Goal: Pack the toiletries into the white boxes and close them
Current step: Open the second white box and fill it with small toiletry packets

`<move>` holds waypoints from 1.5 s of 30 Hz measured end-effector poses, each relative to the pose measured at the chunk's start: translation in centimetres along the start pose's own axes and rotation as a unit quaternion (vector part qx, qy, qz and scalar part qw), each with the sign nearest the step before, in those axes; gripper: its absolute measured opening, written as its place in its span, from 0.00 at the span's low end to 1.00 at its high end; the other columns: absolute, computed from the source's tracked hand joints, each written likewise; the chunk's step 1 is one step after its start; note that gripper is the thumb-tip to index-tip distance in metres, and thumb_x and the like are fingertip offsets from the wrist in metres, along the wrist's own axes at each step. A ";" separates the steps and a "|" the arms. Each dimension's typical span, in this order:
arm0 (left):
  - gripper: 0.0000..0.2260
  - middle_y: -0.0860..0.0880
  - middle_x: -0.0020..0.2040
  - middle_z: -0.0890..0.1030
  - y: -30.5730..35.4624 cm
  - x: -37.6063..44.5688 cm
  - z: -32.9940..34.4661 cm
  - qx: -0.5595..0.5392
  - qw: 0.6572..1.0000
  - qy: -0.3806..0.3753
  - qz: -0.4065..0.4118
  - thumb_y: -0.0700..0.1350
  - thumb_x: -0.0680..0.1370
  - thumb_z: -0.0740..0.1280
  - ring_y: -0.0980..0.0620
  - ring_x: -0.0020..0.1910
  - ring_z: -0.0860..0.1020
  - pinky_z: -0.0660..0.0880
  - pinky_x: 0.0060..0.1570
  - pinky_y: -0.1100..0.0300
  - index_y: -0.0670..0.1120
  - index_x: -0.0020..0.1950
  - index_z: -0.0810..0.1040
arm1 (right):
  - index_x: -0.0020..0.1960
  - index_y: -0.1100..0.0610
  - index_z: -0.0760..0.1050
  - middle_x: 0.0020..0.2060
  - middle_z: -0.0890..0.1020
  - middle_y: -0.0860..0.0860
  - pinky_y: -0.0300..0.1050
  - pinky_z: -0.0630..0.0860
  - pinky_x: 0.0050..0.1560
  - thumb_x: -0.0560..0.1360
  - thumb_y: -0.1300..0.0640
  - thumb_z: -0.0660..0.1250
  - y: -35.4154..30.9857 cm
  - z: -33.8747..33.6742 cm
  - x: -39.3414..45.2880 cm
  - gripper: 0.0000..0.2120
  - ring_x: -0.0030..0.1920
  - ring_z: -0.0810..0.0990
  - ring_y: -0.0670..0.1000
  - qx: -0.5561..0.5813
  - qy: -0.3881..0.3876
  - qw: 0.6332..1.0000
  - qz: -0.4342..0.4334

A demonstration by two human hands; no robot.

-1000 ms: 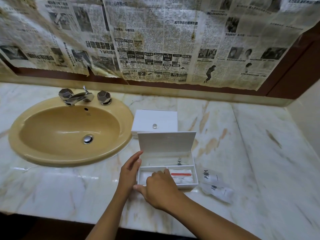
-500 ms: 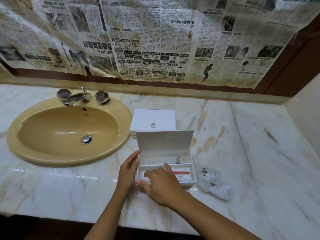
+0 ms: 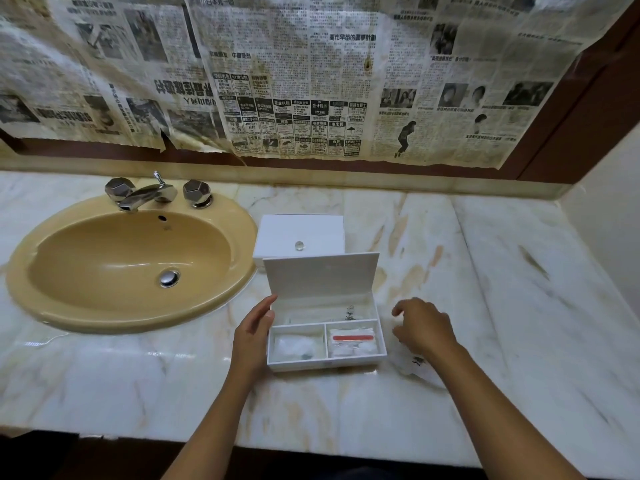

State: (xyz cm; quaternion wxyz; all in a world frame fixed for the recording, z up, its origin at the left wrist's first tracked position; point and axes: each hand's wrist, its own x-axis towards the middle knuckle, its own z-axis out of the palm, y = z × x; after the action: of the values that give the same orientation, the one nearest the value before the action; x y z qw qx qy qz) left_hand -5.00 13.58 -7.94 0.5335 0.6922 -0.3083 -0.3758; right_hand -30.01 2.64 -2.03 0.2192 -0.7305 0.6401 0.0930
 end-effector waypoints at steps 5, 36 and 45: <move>0.12 0.60 0.58 0.78 0.0 -0.1 0.1 -0.003 1.000 0.005 -0.004 0.42 0.82 0.61 0.62 0.59 0.75 0.69 0.61 0.64 0.56 0.60 0.77 | 0.50 0.54 0.79 0.48 0.80 0.50 0.40 0.74 0.44 0.69 0.59 0.71 0.6 1.9 -0.2 0.10 0.46 0.78 0.52 0.000 -0.040 0.999 0.014; 0.15 0.65 0.58 0.77 -0.1 0.1 -0.5 0.008 0.999 -0.020 0.023 0.40 0.82 0.60 0.75 0.57 0.72 0.66 0.51 0.81 0.58 0.59 0.77 | 0.45 0.57 0.79 0.40 0.76 0.53 0.46 0.66 0.34 0.77 0.59 0.62 -11.9 5.9 -4.5 0.07 0.43 0.73 0.53 0.025 0.125 0.916 -0.380; 0.13 0.62 0.59 0.77 -0.5 0.4 -0.6 0.008 0.999 -0.029 0.019 0.42 0.81 0.62 0.76 0.57 0.71 0.66 0.53 0.81 0.57 0.61 0.77 | 0.48 0.60 0.79 0.48 0.79 0.58 0.45 0.65 0.42 0.78 0.55 0.62 -12.9 5.8 -4.4 0.10 0.51 0.77 0.59 0.010 -0.024 0.950 -0.313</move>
State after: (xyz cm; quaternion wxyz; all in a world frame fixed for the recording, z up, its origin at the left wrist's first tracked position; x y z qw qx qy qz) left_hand -4.26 13.70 -8.38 0.5257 0.6796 -0.3394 -0.3829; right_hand -17.30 10.23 -2.70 0.2601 -0.8892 0.3751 0.0305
